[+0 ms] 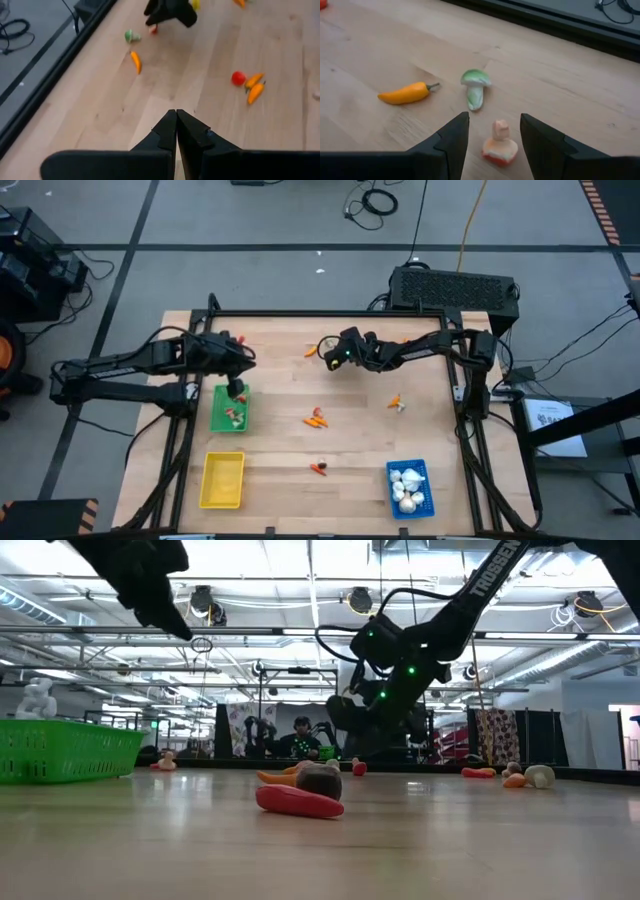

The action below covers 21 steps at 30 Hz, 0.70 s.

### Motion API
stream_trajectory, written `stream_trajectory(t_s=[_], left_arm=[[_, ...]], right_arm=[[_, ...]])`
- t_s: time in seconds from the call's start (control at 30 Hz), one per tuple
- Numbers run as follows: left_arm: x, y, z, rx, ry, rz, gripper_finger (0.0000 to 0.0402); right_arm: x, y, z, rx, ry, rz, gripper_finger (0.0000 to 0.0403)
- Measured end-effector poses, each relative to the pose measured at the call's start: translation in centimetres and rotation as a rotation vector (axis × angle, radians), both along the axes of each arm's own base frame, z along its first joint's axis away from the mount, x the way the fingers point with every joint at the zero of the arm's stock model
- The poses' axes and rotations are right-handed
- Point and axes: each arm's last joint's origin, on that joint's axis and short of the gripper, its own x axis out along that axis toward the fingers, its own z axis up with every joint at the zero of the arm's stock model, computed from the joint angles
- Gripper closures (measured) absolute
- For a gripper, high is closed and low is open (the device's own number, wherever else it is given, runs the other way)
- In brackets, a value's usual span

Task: Sort produce into baskets
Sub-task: Put the red mushroom into the green bin

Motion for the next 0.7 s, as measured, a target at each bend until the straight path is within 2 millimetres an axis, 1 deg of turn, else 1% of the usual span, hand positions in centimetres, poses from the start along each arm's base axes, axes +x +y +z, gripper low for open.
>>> stream_trajectory(t_s=[0.2,0.4,0.47,0.53,0.7], left_arm=[[0.2,0.0,0.2,-0.005,-0.037,0.011,0.0384],[0.3,0.1,0.4,0.026,-0.050,-0.013,0.0384],[0.4,0.1,0.4,0.043,-0.047,-0.027,0.0384],[0.4,0.1,0.4,0.052,-0.043,-0.036,0.0384],[0.3,0.1,0.4,0.066,-0.032,-0.051,0.0384]], right_arm=[[-0.2,-0.2,-0.2,0.036,0.008,0.014,0.0234],[-0.3,-0.6,-0.3,0.077,-0.036,-0.027,0.0234],[-0.2,-0.8,-1.0,0.100,-0.042,-0.033,0.0234],[-0.1,-0.8,-2.4,0.131,-0.014,-0.048,0.0234],[1.7,-1.6,-4.0,0.119,0.028,-0.064,0.0239]])
